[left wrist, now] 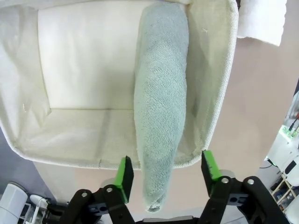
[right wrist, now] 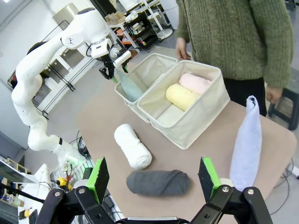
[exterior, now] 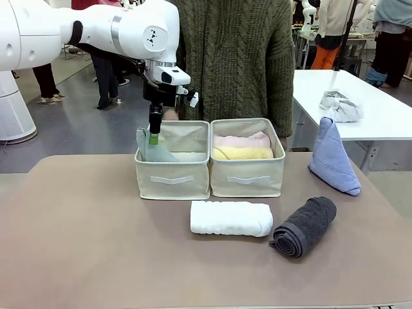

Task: Sort the towels based on their folding style.
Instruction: Pick up one triangle-folded towel and place it in the left Fabric basket, then pick up another triangle-folded towel from the table and place it in the left Fabric basket.

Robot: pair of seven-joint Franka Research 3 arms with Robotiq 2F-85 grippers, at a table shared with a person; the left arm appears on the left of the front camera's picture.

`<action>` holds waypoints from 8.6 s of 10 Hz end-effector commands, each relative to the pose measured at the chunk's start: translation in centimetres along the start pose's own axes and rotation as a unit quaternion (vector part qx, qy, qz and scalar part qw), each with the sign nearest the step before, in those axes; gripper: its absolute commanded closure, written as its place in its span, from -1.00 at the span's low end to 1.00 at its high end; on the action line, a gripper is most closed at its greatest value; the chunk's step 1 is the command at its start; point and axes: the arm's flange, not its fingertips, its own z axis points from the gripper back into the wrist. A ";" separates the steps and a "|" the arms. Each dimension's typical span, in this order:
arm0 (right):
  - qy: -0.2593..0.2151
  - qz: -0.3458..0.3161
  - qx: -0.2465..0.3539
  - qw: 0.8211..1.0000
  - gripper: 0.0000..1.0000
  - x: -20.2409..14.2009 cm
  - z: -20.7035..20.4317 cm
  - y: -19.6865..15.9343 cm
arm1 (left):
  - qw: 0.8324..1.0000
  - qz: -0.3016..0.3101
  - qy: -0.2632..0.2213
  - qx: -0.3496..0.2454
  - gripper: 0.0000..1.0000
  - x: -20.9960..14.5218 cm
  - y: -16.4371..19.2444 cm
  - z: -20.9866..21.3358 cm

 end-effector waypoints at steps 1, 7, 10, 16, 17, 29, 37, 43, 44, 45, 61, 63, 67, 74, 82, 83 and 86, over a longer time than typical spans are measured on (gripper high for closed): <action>-0.005 0.006 0.007 1.000 -1.00 -0.1 -0.1 -0.1 | 1.000 -0.010 0.008 0.002 -1.00 -0.4 -0.3 0.5; -0.005 0.006 0.007 1.000 -1.00 -0.1 -0.1 -0.1 | 0.997 -0.027 -0.068 -0.001 -1.00 -4.3 -2.0 3.6; -0.005 0.006 0.007 1.000 -1.00 -0.1 -0.1 -0.1 | 0.960 -0.073 -0.270 0.030 -1.00 -20.2 -7.9 9.7; -0.005 0.006 0.007 1.000 -1.00 -0.1 -0.1 -0.1 | 0.885 0.020 -0.462 -0.050 -1.00 -41.6 -5.3 3.9; -0.005 0.006 0.007 1.000 -1.00 -0.1 -0.1 -0.1 | 0.887 0.035 -0.458 -0.051 -1.00 -41.5 -5.0 3.3; -0.005 0.006 0.007 1.000 -1.00 -0.1 -0.1 -0.1 | 0.771 0.010 -0.632 0.082 -1.00 -55.6 -4.4 1.8; 0.256 0.020 -0.077 0.963 -1.00 2.7 -9.1 3.4 | 0.773 0.038 -0.628 0.088 -1.00 -57.0 -5.2 1.6; 0.255 0.030 -0.075 0.964 -1.00 2.9 -9.8 4.0 | 0.773 0.038 -0.628 0.088 -1.00 -57.0 -5.2 1.6; 0.255 0.030 -0.075 0.964 -1.00 2.9 -9.8 4.0 | 0.773 0.038 -0.628 0.088 -1.00 -57.0 -5.2 1.6; 0.263 0.034 -0.086 0.960 -1.00 2.9 -9.6 3.7 | 0.773 0.038 -0.628 0.088 -1.00 -57.0 -5.2 1.6; 0.338 0.041 -0.259 0.904 -1.00 1.3 -4.2 2.6 | 0.773 0.038 -0.628 0.088 -1.00 -57.0 -5.2 1.6; 0.338 0.037 -0.253 0.905 -1.00 2.1 -5.7 2.0 | 0.773 0.038 -0.628 0.088 -1.00 -57.0 -5.2 1.6; 0.325 0.045 -0.209 0.921 -1.00 4.4 -13.8 -2.4 | 0.773 0.038 -0.628 0.088 -1.00 -57.0 -5.2 1.6; 0.390 0.019 -0.251 0.886 -1.00 5.2 -28.1 -8.2 | 0.773 0.038 -0.628 0.088 -1.00 -57.0 -5.2 1.6; 0.350 0.078 -0.301 0.884 -1.00 6.8 -25.7 -7.9 | 0.773 0.038 -0.628 0.088 -1.00 -57.0 -5.2 1.6; 0.356 0.080 -0.280 0.888 -1.00 6.8 -26.3 -9.0 | 0.773 0.038 -0.628 0.088 -1.00 -57.0 -5.2 1.6; 0.359 0.063 -0.255 0.896 -1.00 6.6 -28.3 -12.8 | 0.773 0.038 -0.628 0.088 -1.00 -57.0 -5.2 1.6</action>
